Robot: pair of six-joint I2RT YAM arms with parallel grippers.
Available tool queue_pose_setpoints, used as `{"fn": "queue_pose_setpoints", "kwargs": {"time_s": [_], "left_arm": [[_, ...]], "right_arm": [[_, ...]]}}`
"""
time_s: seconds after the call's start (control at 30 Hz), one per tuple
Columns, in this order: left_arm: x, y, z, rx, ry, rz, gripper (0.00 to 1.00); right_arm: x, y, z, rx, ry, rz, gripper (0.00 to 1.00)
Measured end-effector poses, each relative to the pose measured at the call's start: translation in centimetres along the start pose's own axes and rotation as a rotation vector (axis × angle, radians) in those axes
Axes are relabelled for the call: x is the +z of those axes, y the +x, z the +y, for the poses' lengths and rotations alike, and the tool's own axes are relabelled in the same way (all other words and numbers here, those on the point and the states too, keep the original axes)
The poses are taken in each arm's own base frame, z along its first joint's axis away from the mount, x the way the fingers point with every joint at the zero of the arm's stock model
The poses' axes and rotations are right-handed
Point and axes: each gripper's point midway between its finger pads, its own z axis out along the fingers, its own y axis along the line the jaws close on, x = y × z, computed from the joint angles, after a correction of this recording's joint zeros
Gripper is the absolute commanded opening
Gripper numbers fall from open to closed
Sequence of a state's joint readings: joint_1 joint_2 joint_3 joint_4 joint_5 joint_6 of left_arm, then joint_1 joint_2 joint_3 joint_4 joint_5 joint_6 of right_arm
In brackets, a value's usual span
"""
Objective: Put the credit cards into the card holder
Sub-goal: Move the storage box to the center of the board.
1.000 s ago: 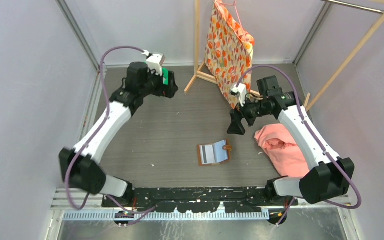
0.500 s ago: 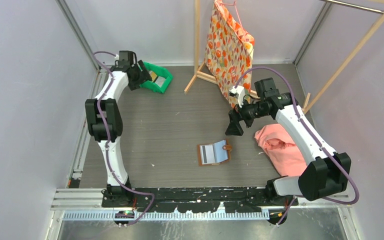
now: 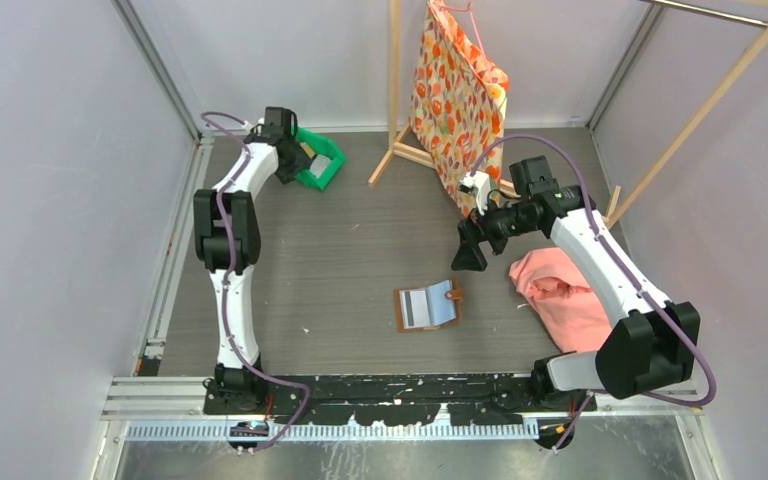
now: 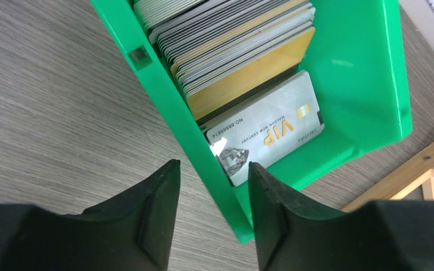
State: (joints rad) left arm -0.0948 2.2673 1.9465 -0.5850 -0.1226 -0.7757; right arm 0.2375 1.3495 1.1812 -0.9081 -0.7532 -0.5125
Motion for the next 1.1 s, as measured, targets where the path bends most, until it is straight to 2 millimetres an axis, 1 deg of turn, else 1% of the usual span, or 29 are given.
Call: {"fn": "queue_pose_setpoints", "kwargs": {"time_s": [0.03,0.1,0.17,0.27,0.33,0.37,0.43,0.6,0.63,0.73,0.77,0.87,0.93,1.03,1.07,1.1], "left_arm": [[0.2,0.1,0.2,-0.004,-0.005,0.004,0.39],[0.3,0.2,0.4,-0.007,-0.011,0.009,0.36],[0.3,0.3,0.5,-0.007,-0.014,0.013,0.29],[0.3,0.6,0.7,-0.011,-0.008,0.007,0.23],[-0.4,1.2,1.5,-0.009,-0.019,0.009,0.2],[-0.9,1.5,2.0,-0.005,-0.028,0.014,0.17],[-1.9,2.4,3.1,0.009,-0.038,0.035,0.15],[-5.4,5.6,5.9,0.05,-0.063,0.106,0.13],[-6.4,6.4,6.6,0.063,-0.069,0.124,0.13],[-9.3,8.0,8.0,0.095,-0.073,0.169,0.12],[-10.6,8.5,8.5,0.109,-0.077,0.195,0.12],[-13.4,9.0,8.4,0.142,-0.048,0.225,0.11],[-14.9,10.0,8.4,0.161,-0.021,0.23,0.11],[-17.5,13.9,9.7,0.204,-0.002,0.278,0.11],[-18.1,15.2,10.1,0.213,0.004,0.299,0.11],[-18.6,16.1,10.4,0.224,0.008,0.308,0.12]], "right_arm": [[0.0,0.0,0.0,0.001,-0.001,0.001,1.0],[0.1,0.1,-0.1,0.004,-0.001,0.002,1.0],[0.1,0.2,-0.1,0.006,-0.001,0.003,1.0],[0.1,0.2,-0.1,0.005,-0.001,0.004,1.0],[0.1,0.2,-0.1,0.005,-0.001,0.004,1.0],[0.1,0.2,-0.1,0.004,-0.001,0.003,1.0],[0.1,0.2,-0.1,0.003,-0.003,0.003,1.0],[0.2,0.3,0.2,0.008,-0.018,0.001,1.0],[0.3,0.4,0.2,0.011,-0.022,0.002,1.0],[0.4,0.5,0.5,0.014,-0.037,-0.002,1.0],[0.4,0.4,0.6,0.013,-0.04,-0.003,1.0],[0.6,0.4,0.9,0.006,-0.051,-0.004,1.0],[0.7,0.3,1.1,-0.001,-0.057,-0.002,1.0],[0.8,0.2,1.5,-0.012,-0.064,-0.001,1.0],[0.8,0.2,1.5,-0.014,-0.065,-0.001,1.0],[0.8,0.3,1.5,-0.015,-0.066,-0.001,1.0]]}}
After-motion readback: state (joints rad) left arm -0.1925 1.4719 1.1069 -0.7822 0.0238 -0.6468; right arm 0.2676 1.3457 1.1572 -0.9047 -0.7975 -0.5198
